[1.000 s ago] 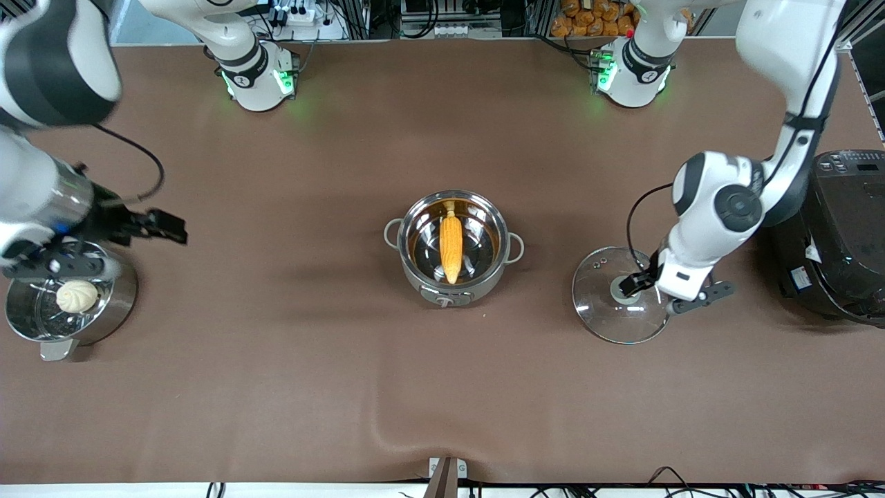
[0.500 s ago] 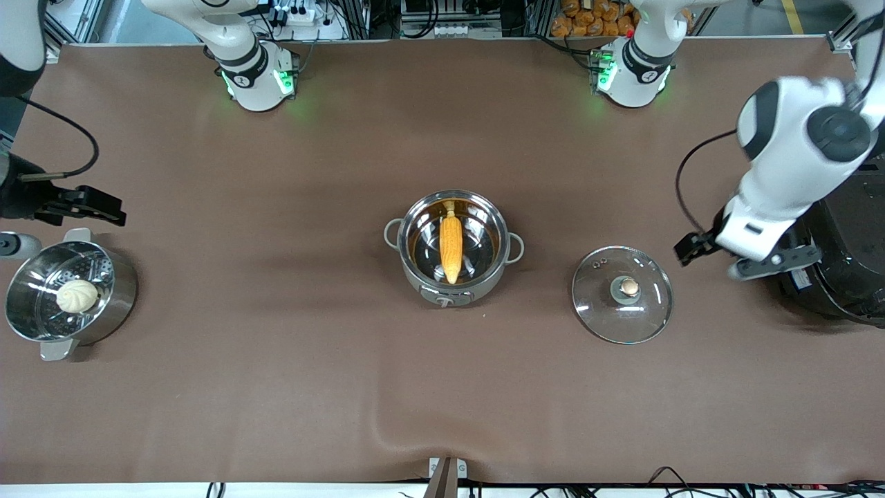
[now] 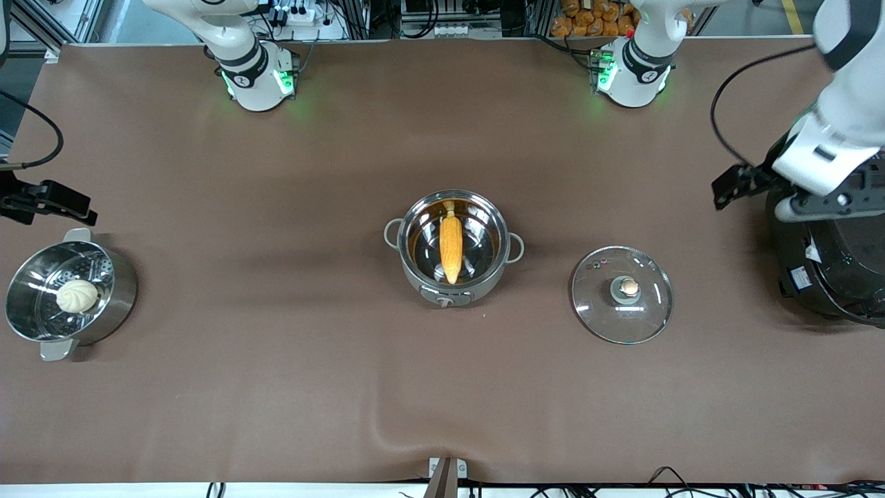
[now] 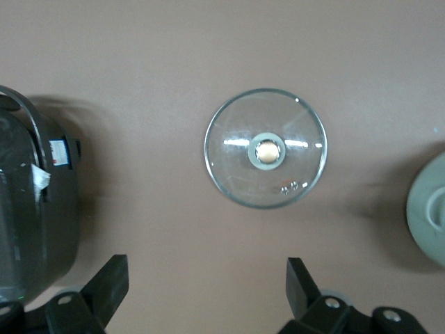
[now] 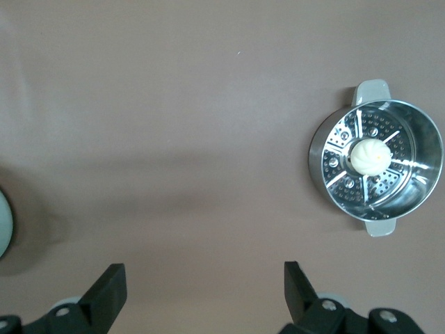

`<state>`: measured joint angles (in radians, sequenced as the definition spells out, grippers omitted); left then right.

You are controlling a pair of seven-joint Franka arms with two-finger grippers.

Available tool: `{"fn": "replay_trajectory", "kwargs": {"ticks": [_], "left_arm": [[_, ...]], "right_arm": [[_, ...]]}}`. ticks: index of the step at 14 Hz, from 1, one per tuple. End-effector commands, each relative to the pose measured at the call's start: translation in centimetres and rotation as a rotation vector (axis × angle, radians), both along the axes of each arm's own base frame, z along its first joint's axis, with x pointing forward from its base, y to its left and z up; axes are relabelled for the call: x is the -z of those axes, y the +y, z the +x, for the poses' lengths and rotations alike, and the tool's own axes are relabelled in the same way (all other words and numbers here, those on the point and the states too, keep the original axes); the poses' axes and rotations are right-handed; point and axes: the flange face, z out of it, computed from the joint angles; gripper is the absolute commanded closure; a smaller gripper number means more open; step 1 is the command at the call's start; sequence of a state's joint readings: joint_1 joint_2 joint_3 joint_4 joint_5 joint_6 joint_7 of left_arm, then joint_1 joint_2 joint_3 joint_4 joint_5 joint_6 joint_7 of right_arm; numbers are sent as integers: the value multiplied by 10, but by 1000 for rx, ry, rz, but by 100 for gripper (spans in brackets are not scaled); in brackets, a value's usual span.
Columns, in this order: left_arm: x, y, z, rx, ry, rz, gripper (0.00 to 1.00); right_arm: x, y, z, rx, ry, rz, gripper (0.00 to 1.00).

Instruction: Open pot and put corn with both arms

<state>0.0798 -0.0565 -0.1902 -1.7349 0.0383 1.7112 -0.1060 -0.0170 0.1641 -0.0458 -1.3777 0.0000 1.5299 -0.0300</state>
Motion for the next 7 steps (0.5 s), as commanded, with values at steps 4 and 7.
{"fn": "replay_trajectory", "kwargs": {"ticks": [4, 7], "left_arm": [[-68, 13, -13, 97, 36, -34, 0], [-83, 27, -16, 129, 52, -73, 0]], "right_arm": [[-5, -12, -17, -53, 12, 22, 0], [-14, -14, -16, -50, 0, 21, 0]]}}
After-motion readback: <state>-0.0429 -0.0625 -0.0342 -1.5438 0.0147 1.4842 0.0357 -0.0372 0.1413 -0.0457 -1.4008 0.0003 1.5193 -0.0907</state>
